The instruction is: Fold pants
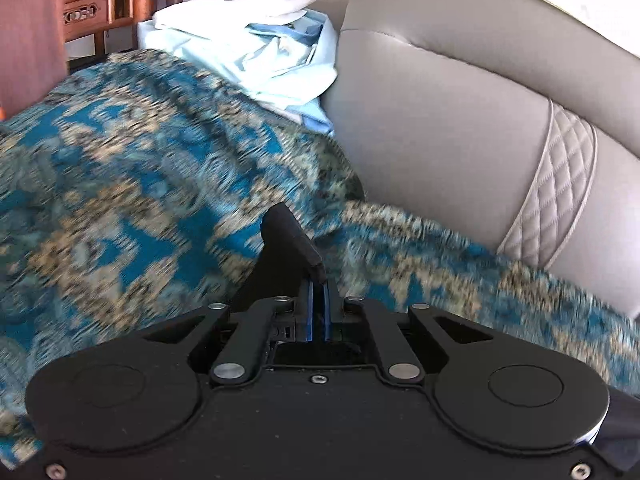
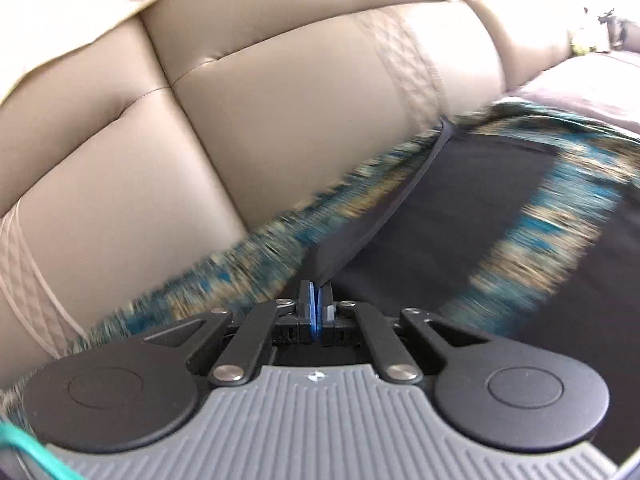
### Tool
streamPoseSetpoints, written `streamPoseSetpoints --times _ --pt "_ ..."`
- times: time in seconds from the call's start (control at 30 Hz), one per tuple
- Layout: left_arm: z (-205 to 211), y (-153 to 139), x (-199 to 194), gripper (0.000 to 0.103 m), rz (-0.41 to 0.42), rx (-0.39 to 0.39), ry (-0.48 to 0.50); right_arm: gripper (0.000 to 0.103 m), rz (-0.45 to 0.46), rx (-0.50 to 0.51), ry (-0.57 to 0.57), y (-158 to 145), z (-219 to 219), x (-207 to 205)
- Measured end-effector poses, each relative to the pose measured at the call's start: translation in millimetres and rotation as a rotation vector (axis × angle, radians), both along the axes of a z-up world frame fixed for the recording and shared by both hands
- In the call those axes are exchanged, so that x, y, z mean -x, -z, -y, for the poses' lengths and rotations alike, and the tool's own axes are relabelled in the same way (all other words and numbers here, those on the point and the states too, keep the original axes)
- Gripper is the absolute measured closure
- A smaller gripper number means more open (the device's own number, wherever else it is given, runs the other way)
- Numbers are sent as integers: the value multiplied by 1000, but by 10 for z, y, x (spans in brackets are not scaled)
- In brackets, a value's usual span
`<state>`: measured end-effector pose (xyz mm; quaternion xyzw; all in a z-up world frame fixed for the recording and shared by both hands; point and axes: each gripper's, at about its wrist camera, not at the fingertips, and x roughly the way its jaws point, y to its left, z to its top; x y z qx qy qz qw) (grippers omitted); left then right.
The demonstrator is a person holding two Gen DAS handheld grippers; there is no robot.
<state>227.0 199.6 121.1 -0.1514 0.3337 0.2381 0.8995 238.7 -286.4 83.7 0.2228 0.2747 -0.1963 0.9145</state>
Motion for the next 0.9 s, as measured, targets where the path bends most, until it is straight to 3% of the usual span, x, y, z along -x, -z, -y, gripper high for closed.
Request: streamPoseSetpoints --times 0.33,0.57,0.9 --pt "-16 290 1088 97 -58 -10 -34 98 -64 21 -19 131 -148 1668" --pt "-27 459 1440 97 -100 -42 -64 98 -99 31 -42 170 -244 1978" --pt "16 639 1492 96 -170 -118 -86 98 -136 65 -93 279 -393 2250"
